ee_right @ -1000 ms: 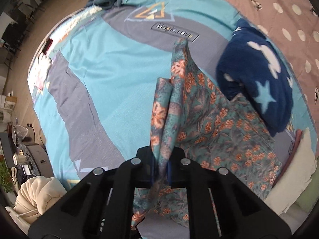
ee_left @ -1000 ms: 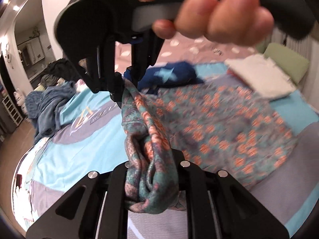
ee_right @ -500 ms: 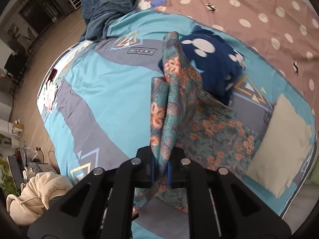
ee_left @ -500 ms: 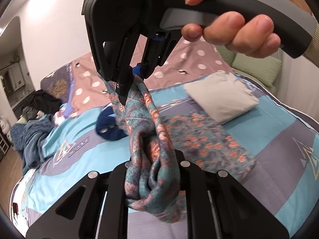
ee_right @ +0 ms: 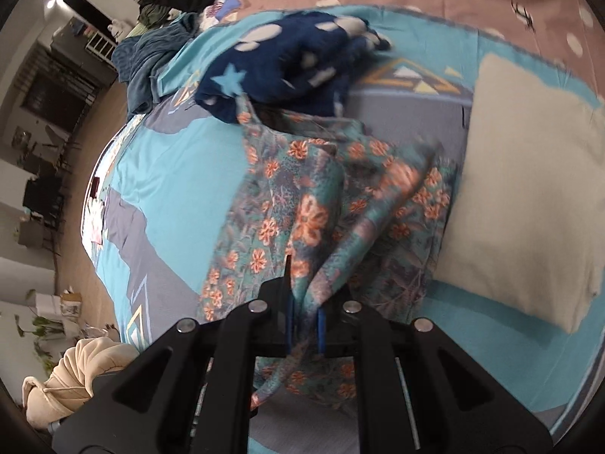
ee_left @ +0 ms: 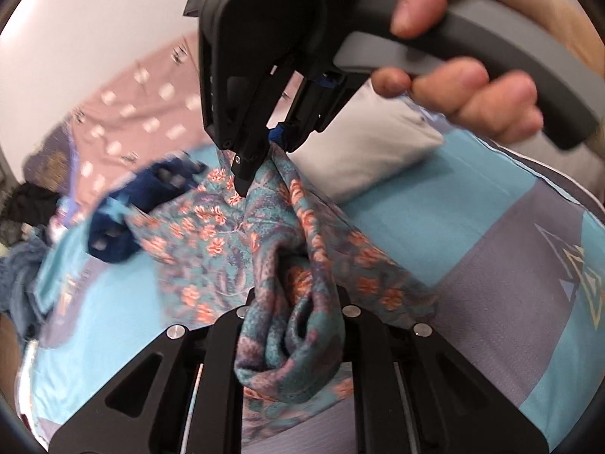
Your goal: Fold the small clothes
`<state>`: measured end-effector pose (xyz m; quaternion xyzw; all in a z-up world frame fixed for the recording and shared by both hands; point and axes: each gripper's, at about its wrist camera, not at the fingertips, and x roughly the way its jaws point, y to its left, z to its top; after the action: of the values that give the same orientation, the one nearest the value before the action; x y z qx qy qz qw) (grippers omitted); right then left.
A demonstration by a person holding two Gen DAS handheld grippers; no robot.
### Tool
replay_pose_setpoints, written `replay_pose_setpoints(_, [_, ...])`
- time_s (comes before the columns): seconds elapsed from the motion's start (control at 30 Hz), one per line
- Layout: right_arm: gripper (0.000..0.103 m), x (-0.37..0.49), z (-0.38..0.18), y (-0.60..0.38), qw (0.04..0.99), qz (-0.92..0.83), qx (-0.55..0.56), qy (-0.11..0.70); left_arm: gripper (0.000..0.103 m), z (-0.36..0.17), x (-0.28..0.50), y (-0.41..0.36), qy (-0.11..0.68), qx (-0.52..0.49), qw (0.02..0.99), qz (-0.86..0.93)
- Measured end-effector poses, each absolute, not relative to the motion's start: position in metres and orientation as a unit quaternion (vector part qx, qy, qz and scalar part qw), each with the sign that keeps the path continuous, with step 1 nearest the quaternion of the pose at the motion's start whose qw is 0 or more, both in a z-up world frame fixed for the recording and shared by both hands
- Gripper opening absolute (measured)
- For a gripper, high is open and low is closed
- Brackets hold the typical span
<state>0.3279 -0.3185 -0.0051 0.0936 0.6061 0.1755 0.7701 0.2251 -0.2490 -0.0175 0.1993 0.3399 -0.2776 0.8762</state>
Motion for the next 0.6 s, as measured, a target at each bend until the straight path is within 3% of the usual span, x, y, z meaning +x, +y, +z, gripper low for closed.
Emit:
replay_pose_setpoints(0.17, [0.01, 0.331, -0.054, -0.35, 0.756, 0.18, 0.133, 0.615, 0.014, -0.042, 0.239, -0.263, 0.389, 0.179, 0.857, -0.287])
replay_pose_setpoints(0.43, [0.036, 0.337, -0.082, -0.369, 0.753, 0.206, 0.195, 0.594, 0.027, -0.061, 0.242, -0.26, 0.415, 0.147, 0.838, -0.323])
replay_pose_setpoints(0.53, [0.037, 0.351, -0.076, -0.367, 0.757, 0.214, 0.211, 0.58, 0.037, -0.058, 0.241, -0.259, 0.418, 0.132, 0.833, -0.337])
replay_pose_setpoints(0.6, [0.031, 0.36, -0.069, -0.362, 0.764, 0.214, 0.21, 0.571, 0.041, -0.055, 0.238, -0.261, 0.415, 0.122, 0.83, -0.351])
